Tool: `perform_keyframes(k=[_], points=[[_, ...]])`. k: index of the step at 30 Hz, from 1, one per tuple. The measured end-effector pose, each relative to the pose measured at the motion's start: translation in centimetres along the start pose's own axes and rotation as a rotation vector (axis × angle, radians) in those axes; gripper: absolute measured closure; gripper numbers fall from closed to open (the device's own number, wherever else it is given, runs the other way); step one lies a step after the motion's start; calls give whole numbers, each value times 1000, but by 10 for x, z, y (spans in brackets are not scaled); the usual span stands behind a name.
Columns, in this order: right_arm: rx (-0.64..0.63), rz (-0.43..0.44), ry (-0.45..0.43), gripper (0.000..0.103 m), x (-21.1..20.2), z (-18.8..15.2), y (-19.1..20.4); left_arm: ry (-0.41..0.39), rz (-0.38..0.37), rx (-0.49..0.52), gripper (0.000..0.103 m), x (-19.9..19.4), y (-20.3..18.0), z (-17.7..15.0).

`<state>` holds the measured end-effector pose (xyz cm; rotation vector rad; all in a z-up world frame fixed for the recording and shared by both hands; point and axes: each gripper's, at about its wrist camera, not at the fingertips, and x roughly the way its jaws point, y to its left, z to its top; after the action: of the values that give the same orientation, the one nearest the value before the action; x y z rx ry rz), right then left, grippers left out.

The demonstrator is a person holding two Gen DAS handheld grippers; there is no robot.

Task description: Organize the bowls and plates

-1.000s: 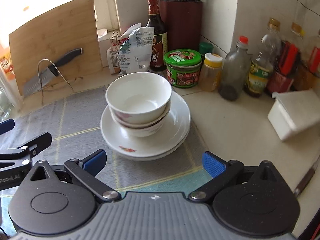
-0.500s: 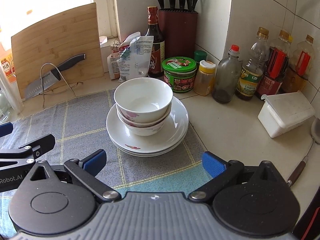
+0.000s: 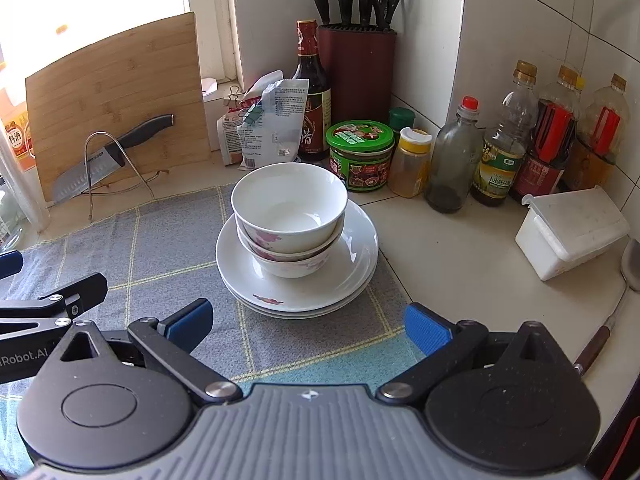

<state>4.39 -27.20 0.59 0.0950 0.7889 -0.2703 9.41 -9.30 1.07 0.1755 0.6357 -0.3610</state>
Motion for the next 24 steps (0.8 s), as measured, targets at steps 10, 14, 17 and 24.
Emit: perform_keyframes(k=[10,14,17,24], points=[[3,-6,3,0,0,-1,0,12,6,3,1,2,0,1],[1,-5,1,0,-1,-1,1,10,7,5,1,1,0,1],[-3,-7,0,0,-1,0,2,10,6,6,1,0,0,1],[-7,-9,-4,0,-3,0,3,9,2,6,1,0,1,1]])
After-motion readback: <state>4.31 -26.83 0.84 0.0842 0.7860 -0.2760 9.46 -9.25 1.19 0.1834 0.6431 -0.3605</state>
